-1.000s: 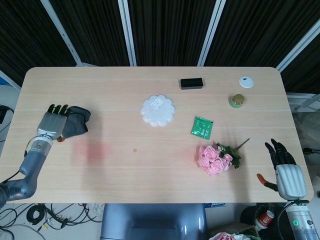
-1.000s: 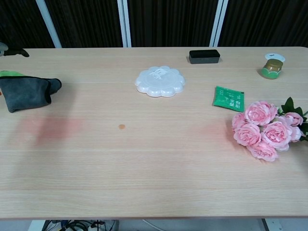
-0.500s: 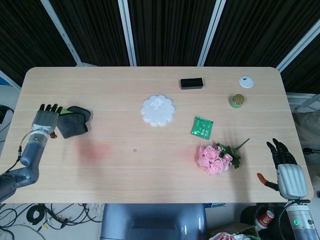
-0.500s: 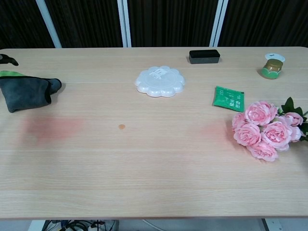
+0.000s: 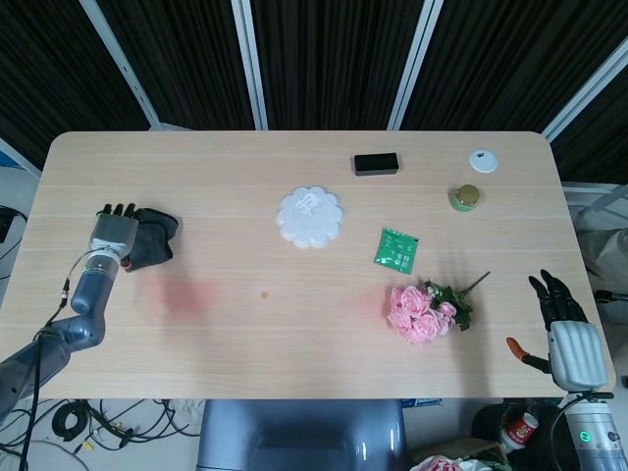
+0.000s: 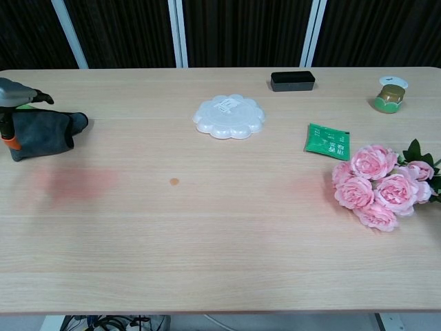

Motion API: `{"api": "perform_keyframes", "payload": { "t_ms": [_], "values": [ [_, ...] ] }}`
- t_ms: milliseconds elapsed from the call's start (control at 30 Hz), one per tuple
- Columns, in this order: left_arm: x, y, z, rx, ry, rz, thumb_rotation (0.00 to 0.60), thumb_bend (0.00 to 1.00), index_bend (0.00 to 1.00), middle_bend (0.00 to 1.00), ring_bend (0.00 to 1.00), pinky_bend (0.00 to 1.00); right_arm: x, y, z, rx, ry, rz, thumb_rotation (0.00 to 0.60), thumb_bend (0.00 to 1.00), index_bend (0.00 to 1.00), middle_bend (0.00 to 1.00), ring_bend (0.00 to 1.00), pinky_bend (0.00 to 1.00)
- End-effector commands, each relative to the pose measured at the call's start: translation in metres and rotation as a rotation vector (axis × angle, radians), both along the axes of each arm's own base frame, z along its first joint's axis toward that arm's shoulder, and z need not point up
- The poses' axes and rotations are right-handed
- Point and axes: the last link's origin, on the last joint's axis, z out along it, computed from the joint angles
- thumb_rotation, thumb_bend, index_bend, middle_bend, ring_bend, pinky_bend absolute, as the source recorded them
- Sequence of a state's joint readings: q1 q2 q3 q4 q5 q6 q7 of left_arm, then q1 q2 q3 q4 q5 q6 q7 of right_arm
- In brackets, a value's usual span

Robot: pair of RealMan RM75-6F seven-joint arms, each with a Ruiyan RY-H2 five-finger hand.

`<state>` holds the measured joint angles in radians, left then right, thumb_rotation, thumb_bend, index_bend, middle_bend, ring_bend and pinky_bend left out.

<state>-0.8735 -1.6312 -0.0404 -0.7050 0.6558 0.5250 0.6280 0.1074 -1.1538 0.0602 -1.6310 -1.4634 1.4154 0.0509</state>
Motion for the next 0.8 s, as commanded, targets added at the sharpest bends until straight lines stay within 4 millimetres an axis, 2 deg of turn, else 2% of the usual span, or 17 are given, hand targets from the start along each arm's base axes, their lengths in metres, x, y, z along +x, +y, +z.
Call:
{"api": "perform_keyframes", "payload": {
  "t_ms": [33,100,167,300,400,533,667,800],
  "values": [
    [0.001,0.001,-0.005,-0.002,0.011,0.001,0.6,0.09,0.07,0.03,0.05,0.21,0.0,0.0,0.001,-0.005,-0.005,0.002,0.6,0.13,0.0,0.0,0.0,0.19],
    [-0.001,0.002,-0.007,0.007,0.021,0.003,0.6,0.14,0.17,0.15,0.16,0.33,0.0,0.001,0.002,-0.006,-0.008,0.002,0.6,0.13,0.0,0.0,0.0,0.19],
    [0.0,0.002,-0.007,0.029,0.018,0.001,0.6,0.25,0.32,0.34,0.31,0.48,0.0,0.001,0.002,-0.005,-0.012,0.003,0.6,0.13,0.0,0.0,0.0,0.19],
    [0.006,0.002,-0.01,0.087,-0.003,-0.032,0.6,0.39,0.53,0.6,0.55,0.66,0.0,0.001,0.001,-0.001,-0.016,0.005,0.6,0.13,0.0,0.0,0.0,0.19],
    [0.008,0.0,-0.012,0.111,-0.018,-0.061,0.6,0.44,0.59,0.67,0.61,0.7,0.001,0.002,0.001,0.0,-0.018,0.007,0.6,0.13,0.0,0.0,0.0,0.19],
    [0.008,-0.004,-0.012,0.125,-0.039,-0.082,0.6,0.47,0.63,0.71,0.64,0.73,0.001,0.002,0.001,-0.001,-0.022,0.007,0.6,0.13,0.0,0.0,0.0,0.19],
    [0.012,-0.007,-0.012,0.141,-0.076,-0.115,0.6,0.47,0.64,0.73,0.65,0.73,0.001,0.002,0.002,-0.003,-0.024,0.008,0.6,0.13,0.0,0.0,0.0,0.19],
    [0.027,-0.012,-0.014,0.153,-0.156,-0.167,0.6,0.47,0.65,0.73,0.66,0.73,0.001,0.001,0.002,-0.004,-0.028,0.009,0.6,0.13,0.0,0.0,0.0,0.19]
  ]
}}
